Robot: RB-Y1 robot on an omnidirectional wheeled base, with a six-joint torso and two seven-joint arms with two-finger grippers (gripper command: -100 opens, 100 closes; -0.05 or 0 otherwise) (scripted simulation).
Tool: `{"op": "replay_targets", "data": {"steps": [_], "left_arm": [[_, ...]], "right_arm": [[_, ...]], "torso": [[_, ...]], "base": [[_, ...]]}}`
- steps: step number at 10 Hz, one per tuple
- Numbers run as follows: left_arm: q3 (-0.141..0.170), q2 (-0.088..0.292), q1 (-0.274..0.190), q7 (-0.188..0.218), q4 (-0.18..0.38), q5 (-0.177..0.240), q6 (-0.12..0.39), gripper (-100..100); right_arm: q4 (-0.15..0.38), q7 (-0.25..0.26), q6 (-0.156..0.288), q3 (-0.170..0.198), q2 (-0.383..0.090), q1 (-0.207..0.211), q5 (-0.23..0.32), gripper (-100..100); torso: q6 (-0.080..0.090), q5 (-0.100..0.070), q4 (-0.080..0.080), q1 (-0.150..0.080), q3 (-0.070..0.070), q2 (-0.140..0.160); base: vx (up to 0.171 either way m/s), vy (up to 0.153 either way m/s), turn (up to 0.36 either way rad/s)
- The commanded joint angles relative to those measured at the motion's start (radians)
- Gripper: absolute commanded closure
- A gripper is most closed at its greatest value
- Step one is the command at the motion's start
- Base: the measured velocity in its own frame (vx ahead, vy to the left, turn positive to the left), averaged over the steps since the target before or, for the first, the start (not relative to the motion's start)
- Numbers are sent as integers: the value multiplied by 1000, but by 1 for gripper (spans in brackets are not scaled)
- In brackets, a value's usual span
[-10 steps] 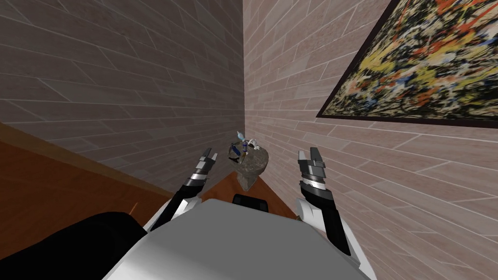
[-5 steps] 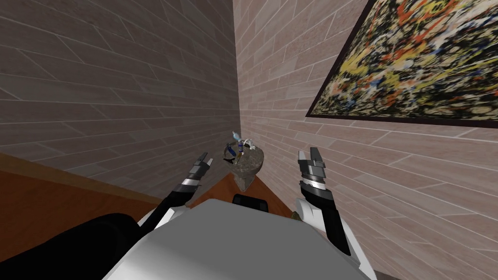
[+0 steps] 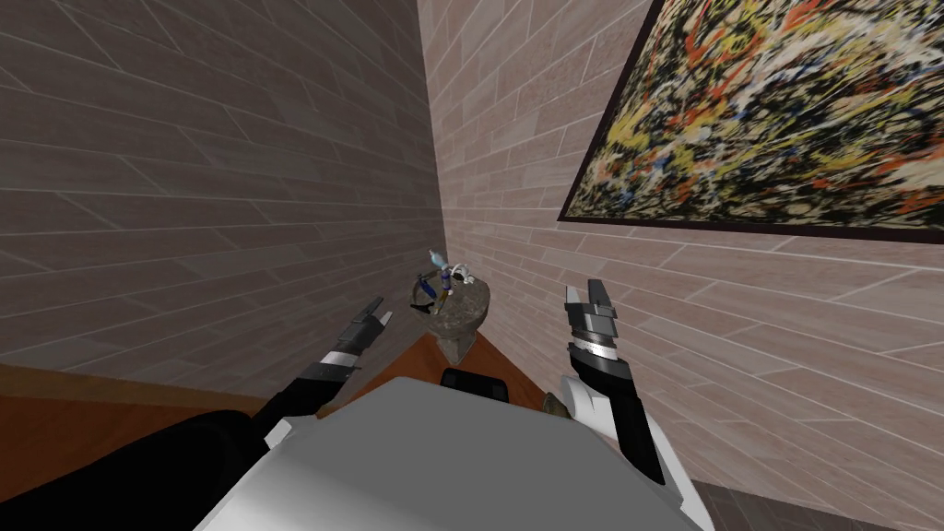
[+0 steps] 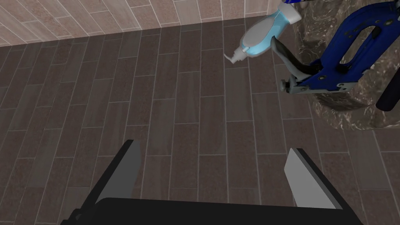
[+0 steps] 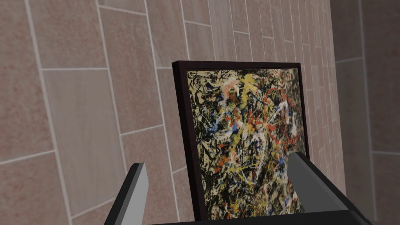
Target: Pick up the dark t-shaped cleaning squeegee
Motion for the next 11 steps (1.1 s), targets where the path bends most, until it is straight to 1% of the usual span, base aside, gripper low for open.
{"op": "replay_targets", "data": {"steps": [1, 3, 4, 5, 6, 8, 9, 10, 11], "left_arm": [[13, 16, 31, 4, 5, 18, 18, -100], [60, 74, 120, 24, 7, 81, 47, -100], [82, 103, 157, 36, 9, 111, 63, -100], [82, 103, 173, 36, 9, 112, 63, -100], [103, 133, 218, 48, 11, 142, 81, -100], [141, 193, 286, 77, 19, 200, 120, -100], [141, 193, 305, 77, 19, 200, 120, -100], [159, 224, 336, 93, 23, 227, 141, -100], [159, 224, 346, 93, 23, 227, 141, -100]], "right_arm": [[0, 0, 0, 0, 0, 0, 0, 0], [0, 0, 0, 0, 0, 0, 0, 0], [0, 0, 0, 0, 0, 0, 0, 0], [0, 0, 0, 0, 0, 0, 0, 0], [0, 0, 0, 0, 0, 0, 0, 0], [0, 0, 0, 0, 0, 0, 0, 0], [0, 0, 0, 0, 0, 0, 0, 0], [0, 0, 0, 0, 0, 0, 0, 0], [0, 0, 0, 0, 0, 0, 0, 0]], "torso": [[0, 0, 0, 0, 0, 0], [0, 0, 0, 2, 0, 0], [0, 0, 0, 1, 0, -1], [0, 0, 0, 0, -1, -1], [-1, 0, 0, 1, 0, 0], [0, 1, 0, 3, 0, 0], [0, 1, 0, 3, -1, -1], [-1, 1, 0, 4, 1, 1], [0, 1, 0, 4, 1, 2]], "base": [[42, -61, -59], [46, -69, -188], [57, -93, -245], [36, -57, -48], [30, -46, -135], [54, -40, -266], [1, -10, 13], [9, -17, -64], [5, -6, -81]]}}
